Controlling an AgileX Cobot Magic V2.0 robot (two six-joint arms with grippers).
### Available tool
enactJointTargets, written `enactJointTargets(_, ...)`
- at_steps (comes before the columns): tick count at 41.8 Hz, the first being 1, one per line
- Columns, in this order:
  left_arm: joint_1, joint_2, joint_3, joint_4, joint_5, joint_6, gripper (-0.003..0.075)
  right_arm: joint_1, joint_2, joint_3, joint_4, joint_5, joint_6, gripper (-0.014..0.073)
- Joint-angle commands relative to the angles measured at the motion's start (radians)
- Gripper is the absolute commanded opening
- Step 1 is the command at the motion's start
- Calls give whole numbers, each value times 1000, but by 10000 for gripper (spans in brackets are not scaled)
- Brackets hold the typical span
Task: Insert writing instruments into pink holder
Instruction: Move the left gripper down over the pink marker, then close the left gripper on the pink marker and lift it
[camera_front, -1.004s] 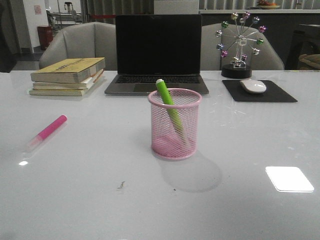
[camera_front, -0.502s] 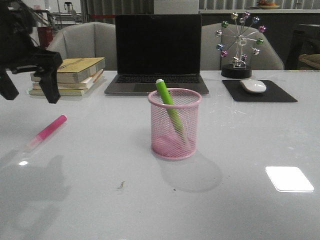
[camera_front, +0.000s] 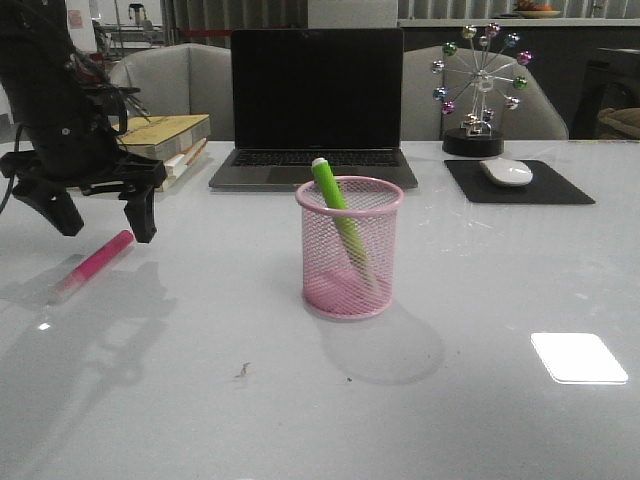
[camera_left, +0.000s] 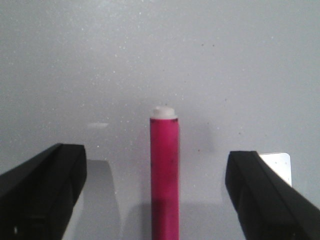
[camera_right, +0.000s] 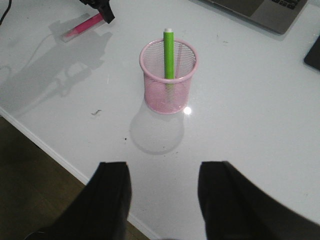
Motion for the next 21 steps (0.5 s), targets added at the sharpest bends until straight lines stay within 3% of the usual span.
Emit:
enactJointTargets(1,1,-36,-55,-6,-28,2,613,-4,-4,-27,-10,-67,-10,435)
enactJointTargets(10,1,-12,-80,-6,-7,2,605,-4,-4,-27,-10,-67,-10,435)
enactJointTargets(21,1,-12,-80,-6,42,2,461,-4,-4,-27,-10,-67,-10,435)
